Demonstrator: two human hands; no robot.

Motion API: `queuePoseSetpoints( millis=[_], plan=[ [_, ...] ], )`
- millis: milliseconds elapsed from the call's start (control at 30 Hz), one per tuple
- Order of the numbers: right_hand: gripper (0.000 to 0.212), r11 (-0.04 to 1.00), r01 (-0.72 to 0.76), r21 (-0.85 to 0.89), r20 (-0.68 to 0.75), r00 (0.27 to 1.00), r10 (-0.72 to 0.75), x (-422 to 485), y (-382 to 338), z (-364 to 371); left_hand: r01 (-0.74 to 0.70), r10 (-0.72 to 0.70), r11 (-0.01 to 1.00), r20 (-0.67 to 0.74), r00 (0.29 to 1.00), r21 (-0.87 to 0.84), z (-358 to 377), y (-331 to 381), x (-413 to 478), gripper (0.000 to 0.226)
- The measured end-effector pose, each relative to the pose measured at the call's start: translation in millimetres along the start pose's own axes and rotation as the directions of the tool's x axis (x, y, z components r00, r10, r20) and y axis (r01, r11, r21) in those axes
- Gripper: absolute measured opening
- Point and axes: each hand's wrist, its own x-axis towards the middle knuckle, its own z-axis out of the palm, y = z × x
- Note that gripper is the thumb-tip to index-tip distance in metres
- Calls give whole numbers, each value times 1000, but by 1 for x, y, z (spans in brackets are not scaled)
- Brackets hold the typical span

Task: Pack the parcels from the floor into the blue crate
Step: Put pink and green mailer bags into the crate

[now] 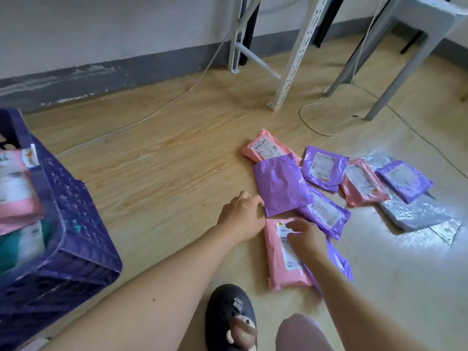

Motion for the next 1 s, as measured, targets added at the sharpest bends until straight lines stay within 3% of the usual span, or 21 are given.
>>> queuePoseSetpoints(
  millis=[133, 233, 467, 600, 733, 867, 1000],
  plan=[
    [37, 992, -70, -100, 175, 981, 87, 3, 29, 37, 98, -92, 994, 123, 988, -47, 44, -10, 4, 39],
    [42, 989, -93, -113, 202, 973, 115, 6, 38, 51, 234, -209, 964, 187, 960, -128, 70, -17, 3, 41],
    [39, 988, -157, -12, 257, 954, 155, 13, 42, 69, 353, -293, 918, 289, 911, -183, 89, -32, 3, 50],
    [51, 969, -207, 134, 281, 946, 163, 21, 32, 71, 468, -365, 822, 331, 870, -325, 88, -35, 5, 50],
    [51, 958, -277, 81, 179, 949, 259, 23, 33, 69, 574, -432, 726, 397, 810, -379, 89, -42, 7, 62],
    [61, 924, -376, 76, 356, 875, 327, 19, 41, 68, 676, -448, 558, 511, 734, -481, 99, -50, 5, 73],
    [59, 875, -417, 246, 497, 829, 256, 17, 35, 69, 713, -429, 450, 570, 701, -538, 105, -47, 3, 63]
  ],
)
